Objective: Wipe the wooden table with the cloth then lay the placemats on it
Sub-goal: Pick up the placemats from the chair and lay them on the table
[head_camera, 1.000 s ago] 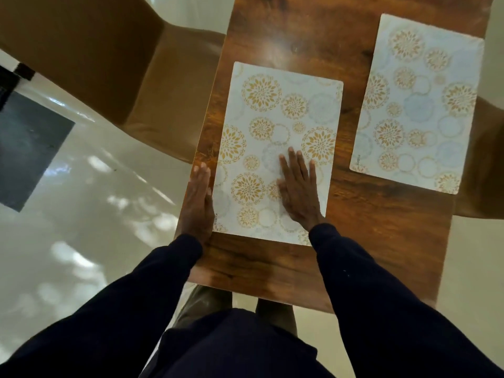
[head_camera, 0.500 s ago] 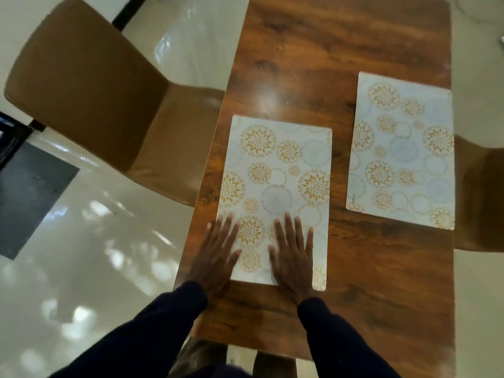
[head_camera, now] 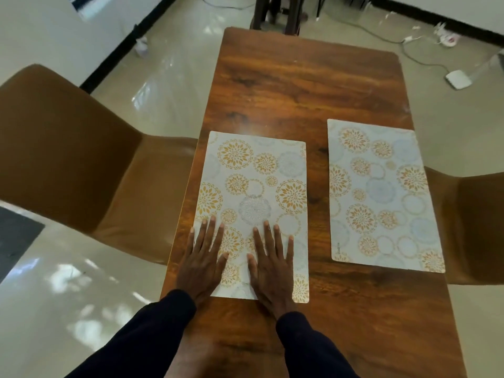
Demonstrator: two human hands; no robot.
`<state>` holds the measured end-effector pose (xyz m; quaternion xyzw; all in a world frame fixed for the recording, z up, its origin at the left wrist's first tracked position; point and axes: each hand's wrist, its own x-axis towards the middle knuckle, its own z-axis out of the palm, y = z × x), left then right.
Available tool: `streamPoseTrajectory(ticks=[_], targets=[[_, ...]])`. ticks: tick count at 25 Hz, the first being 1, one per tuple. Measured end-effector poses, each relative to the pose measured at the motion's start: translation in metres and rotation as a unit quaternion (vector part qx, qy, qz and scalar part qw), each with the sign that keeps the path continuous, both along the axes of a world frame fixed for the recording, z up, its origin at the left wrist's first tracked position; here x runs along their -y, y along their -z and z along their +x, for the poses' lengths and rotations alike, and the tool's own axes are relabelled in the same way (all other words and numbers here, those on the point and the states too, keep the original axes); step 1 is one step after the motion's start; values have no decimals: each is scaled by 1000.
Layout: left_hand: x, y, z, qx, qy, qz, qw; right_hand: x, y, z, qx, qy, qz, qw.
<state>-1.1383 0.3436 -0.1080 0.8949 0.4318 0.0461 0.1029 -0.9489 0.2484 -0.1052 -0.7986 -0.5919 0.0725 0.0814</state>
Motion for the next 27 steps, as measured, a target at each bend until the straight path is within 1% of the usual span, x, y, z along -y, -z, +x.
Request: streamPoseTrajectory(ticks=[6,11,14,17,23,27], targets=[[-49,-2,12,-17,-8,25,999,-50,7,14,20,-10,17,1000],[-73,5,15,-9,-5,39,999,-73,8,15,9,-5,17,1000],[-90,10,13,5,16,73,997,-86,4,13,-9,-9,7,1000],[-95,15,17,35,25,64,997,-90,2,18,-7,-5,-2,1000],[-103,11,19,12,23,45,999,-95,6,18,7,-2,9,1000],[-102,1,17,12,-7,27,1000,-97,6,17,9,-6,19,1000]])
